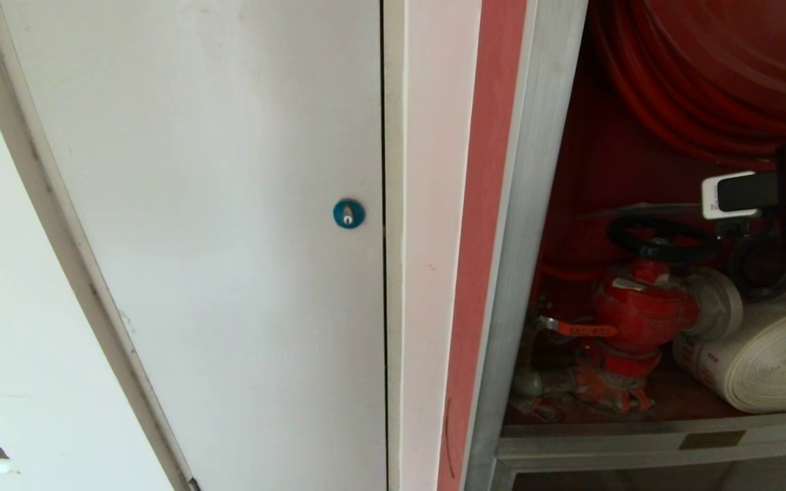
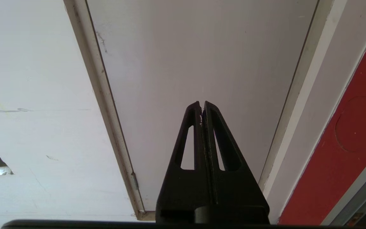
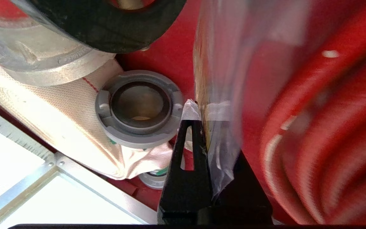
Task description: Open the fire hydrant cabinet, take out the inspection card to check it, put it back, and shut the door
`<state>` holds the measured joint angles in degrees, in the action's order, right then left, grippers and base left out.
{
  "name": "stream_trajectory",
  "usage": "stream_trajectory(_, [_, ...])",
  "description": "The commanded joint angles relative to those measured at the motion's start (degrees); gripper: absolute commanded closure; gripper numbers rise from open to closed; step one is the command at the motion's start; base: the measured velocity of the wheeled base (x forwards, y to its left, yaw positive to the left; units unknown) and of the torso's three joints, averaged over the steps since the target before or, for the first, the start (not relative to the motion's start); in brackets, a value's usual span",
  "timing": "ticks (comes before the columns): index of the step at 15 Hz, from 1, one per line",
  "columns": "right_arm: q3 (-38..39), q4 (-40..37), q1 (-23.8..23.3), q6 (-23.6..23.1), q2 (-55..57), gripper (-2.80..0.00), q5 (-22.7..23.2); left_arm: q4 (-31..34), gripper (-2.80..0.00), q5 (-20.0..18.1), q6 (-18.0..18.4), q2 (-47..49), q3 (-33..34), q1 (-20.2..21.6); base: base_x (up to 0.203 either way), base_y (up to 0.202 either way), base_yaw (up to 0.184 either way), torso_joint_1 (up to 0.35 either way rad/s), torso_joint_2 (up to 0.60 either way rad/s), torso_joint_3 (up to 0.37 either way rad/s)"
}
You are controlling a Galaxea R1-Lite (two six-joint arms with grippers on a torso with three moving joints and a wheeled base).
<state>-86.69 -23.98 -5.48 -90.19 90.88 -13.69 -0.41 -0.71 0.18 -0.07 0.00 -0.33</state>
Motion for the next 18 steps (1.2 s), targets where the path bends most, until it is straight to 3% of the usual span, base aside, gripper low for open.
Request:
stream_trajectory(1, [0.57,-0.1,-0.54,-0.52,0.93,0.0,-0.11,-0.02,0.0,0.0,-0.01,0.07,0.0,-0.02,0.0,0.0,0.0,0.0,0.0,0.0])
stream_trajectory(11, [1.57,2.62,-0.67,-3.94,0.79,0.0,-0.11,-0.02,0.0,0.0,-0.01,0.07,0.0,-0.02,0.0,0.0,0.0,0.0,0.0,0.0])
stream_trajectory(12, [1.61,2.62,-0.58,-3.9,0.54,-2.8,-0.11,-0.02,0.0,0.0,-0.01,0.07,0.0,-0.02,0.0,0.0,0.0,0.0,0.0,0.0])
stream_trajectory(18, [3.45,2.59,-0.65,-3.77,-1.24,-2.8,-0.11,-0.02,0.0,0.0,-0.01,0.07,0.0,-0.02,0.0,0.0,0.0,0.0,0.0,0.0])
